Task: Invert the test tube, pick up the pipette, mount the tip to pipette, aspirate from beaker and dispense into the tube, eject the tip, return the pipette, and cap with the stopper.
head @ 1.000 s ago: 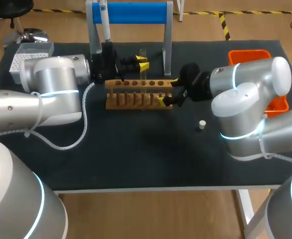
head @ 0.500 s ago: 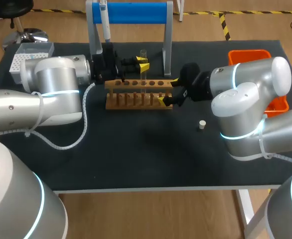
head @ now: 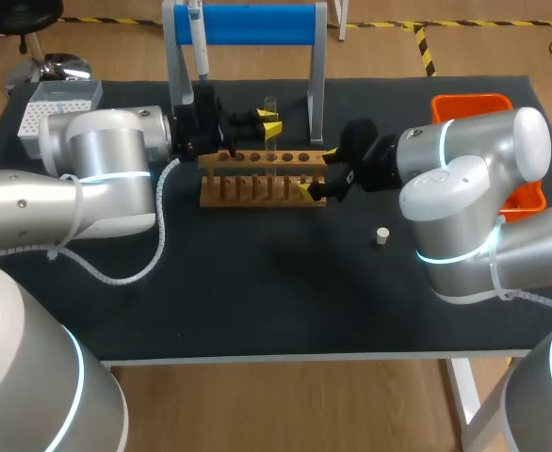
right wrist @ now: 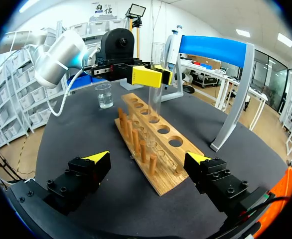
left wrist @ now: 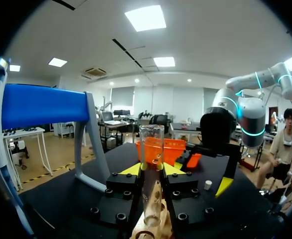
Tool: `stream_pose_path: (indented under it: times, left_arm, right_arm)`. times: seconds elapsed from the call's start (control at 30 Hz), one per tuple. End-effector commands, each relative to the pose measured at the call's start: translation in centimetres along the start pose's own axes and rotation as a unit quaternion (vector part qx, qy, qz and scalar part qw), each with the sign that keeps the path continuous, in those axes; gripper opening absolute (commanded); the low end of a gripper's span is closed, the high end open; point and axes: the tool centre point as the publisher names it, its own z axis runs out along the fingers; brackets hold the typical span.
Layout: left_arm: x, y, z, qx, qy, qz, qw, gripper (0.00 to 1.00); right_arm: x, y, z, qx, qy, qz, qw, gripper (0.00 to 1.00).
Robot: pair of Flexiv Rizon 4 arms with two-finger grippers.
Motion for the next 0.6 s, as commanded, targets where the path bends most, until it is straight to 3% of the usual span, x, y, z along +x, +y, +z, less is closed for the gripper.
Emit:
stream_pose_path:
  times: [0.03, 0.17, 0.2, 0.23, 0.27, 0.6]
  left_arm:
    - [-0.1, 0.21, 0.15, -0.003, 0.002, 0.0, 1.0, 0.0]
    - [-0.09, 0.22, 0.18, -0.004, 0.007, 0.003, 1.0, 0.0]
    - [-0.09, 0.22, 0.19, -0.005, 0.007, 0.004, 1.0, 0.31]
    - [-0.09, 0.22, 0.19, -0.007, 0.006, 0.005, 1.0, 0.7]
    - [-0.09, 0.21, 0.19, -0.007, 0.007, 0.005, 1.0, 1.0]
    - [0.51, -0.59, -0.35, -0.046, 0.011, 0.017, 0.999, 1.0]
  right_arm:
    - [-0.02, 0.02, 0.02, 0.001, 0.0, 0.0, 1.0, 1.0]
    - [-0.02, 0.02, 0.02, 0.001, 0.0, 0.0, 1.0, 1.0]
    - [-0.02, 0.02, 0.02, 0.001, 0.0, 0.0, 1.0, 1.0]
    - [-0.02, 0.02, 0.02, 0.001, 0.0, 0.0, 1.0, 1.0]
    - [-0.02, 0.02, 0.02, 0.001, 0.0, 0.0, 1.0, 1.0]
    - [-0.02, 0.02, 0.02, 0.001, 0.0, 0.0, 1.0, 1.0]
